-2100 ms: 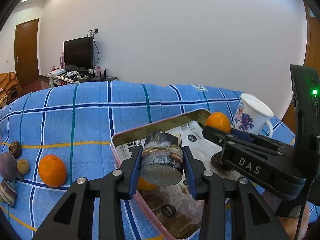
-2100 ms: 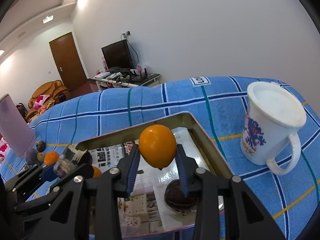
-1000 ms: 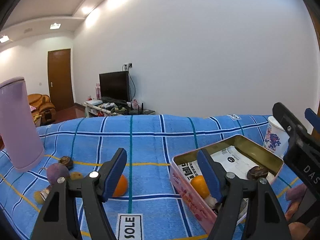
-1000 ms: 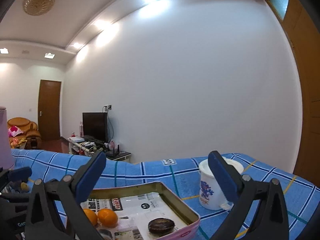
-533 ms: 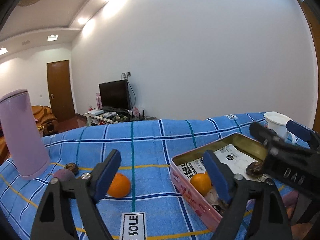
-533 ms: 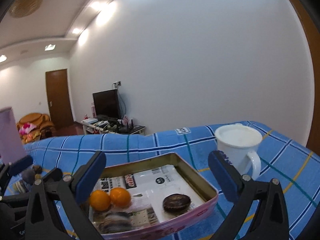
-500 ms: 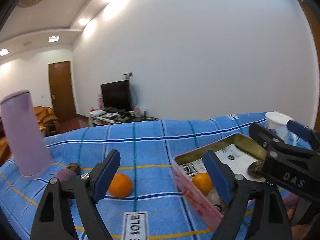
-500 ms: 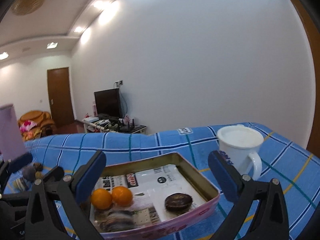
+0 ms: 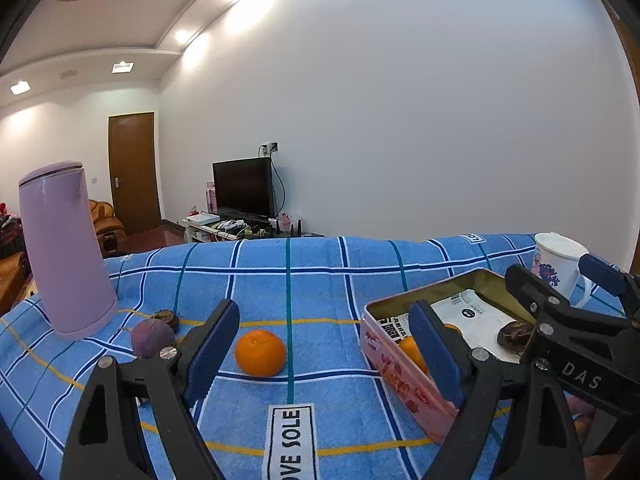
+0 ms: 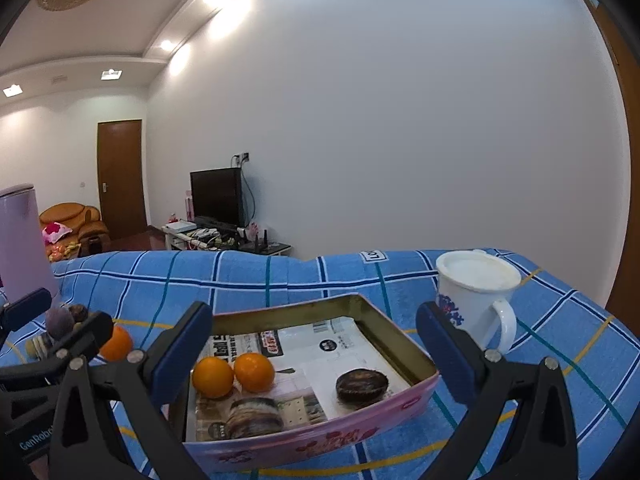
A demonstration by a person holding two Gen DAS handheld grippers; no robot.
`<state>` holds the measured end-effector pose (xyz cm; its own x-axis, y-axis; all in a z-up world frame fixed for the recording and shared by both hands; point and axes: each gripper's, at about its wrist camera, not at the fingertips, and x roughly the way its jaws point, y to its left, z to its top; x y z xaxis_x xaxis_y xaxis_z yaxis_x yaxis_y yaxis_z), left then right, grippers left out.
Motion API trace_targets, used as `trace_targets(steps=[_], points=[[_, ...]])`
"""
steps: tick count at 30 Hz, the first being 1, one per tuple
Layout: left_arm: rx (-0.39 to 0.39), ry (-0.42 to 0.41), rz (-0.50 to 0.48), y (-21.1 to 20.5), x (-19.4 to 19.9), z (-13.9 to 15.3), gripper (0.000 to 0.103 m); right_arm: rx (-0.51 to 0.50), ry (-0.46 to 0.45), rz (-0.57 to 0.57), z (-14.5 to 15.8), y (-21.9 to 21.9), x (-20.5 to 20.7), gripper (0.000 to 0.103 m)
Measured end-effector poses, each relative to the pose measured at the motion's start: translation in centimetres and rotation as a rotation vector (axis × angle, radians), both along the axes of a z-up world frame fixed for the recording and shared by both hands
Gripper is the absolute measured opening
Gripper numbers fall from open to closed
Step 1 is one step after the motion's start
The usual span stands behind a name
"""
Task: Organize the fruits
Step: 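Withdraw both open tools from the tin back toward the remaining fruits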
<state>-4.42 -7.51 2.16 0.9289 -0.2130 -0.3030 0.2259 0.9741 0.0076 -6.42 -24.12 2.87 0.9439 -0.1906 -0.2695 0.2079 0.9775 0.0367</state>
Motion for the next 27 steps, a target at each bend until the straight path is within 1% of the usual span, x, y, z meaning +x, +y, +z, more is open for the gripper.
trace_targets(steps=[6, 9, 12, 17, 20, 27], points=[[-0.027, 0.040, 0.019, 1.4, 0.5, -0.2, 0.088, -0.008, 0.011, 0.018, -0.1, 0.6, -0.4, 0.103], [-0.039, 0.066, 0.029, 2.5, 0.9, -0.3, 0.088, -0.032, 0.019, 0.023, -0.1, 1.2, -0.3, 0.103], [-0.028, 0.075, 0.043, 3.5, 1.2, -0.3, 0.088, -0.056, 0.036, 0.028, -0.1, 2.0, 0.0, 0.103], [-0.016, 0.101, 0.061, 5.5, 2.0, -0.3, 0.088, -0.060, 0.062, 0.065, -0.2, 3.3, 0.6, 0.103], [-0.018, 0.117, 0.074, 7.2, 2.7, -0.3, 0.088, -0.044, 0.084, 0.104, -0.1, 4.4, 1.1, 0.103], [-0.041, 0.118, 0.162, 12.9, 4.1, -0.1, 0.088, -0.028, 0.098, 0.173, 0.2, 7.8, 2.6, 0.103]])
